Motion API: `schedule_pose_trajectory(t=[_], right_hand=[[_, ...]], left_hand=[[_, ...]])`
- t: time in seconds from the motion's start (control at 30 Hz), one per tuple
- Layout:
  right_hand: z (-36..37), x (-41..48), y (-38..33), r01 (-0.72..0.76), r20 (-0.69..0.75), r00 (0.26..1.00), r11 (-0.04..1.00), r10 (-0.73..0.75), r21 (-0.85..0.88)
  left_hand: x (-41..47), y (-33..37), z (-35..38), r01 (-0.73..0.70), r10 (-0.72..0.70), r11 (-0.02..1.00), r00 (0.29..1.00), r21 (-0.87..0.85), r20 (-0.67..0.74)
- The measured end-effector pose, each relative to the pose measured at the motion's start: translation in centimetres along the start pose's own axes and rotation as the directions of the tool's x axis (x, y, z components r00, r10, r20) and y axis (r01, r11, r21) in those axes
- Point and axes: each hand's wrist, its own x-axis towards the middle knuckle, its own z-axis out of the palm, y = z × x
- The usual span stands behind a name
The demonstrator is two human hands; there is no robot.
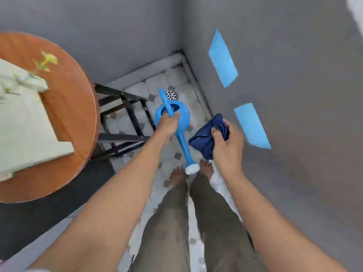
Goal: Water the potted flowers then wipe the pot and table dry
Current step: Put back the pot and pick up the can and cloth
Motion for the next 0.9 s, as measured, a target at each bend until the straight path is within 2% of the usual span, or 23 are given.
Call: schedule_pose_trajectory(t=[0.1, 0.23, 0.33, 0.53, 0.63, 0.83, 0.9], right_hand=[[2.5, 3.0, 4.1, -0.05, 0.033, 0.998, 0.999, 0.05, 0.008], [5.1, 6.0, 8.0, -0.129, 0.051, 0.991, 0.991, 0.127, 0.047], [5.9, 8.3, 9.8, -0.203, 0.079, 0.977, 0.978, 0.198, 0.056], [7.8, 11.6, 12.6, -0.433, 0.275, 0.88, 0.893, 0.388, 0.125], [8.6, 12.3, 13.2, -0.457, 0.356, 0.85, 0.88, 0.388, 0.132], [9.6, 13.7, 12.7, -0.428, 0.536, 0.798, 0.885, 0.274, 0.185], [10.2, 14.2, 12.3, -0.443, 0.561, 0.78, 0.878, 0.276, 0.183]], left_hand=[[7.3, -2.4, 1.7, 0.025, -0.024, 0.999, 0.999, 0.026, -0.032], [15.4, -5.1, 3.6, 0.068, -0.068, 0.998, 0.998, 0.013, -0.006], [19.1, -5.7, 4.6, 0.081, -0.081, 0.997, 0.997, 0.015, -0.004], [23.4, -8.2, 5.6, 0.086, -0.084, 0.995, 0.996, -0.056, 0.032], [24.2, -9.2, 5.9, 0.096, -0.091, 0.986, 0.995, -0.139, 0.041], [21.8, -8.5, 6.2, 0.072, -0.074, 0.963, 0.997, -0.259, 0.002], [19.0, -7.8, 5.6, 0.115, -0.091, 0.928, 0.992, -0.354, 0.084]])
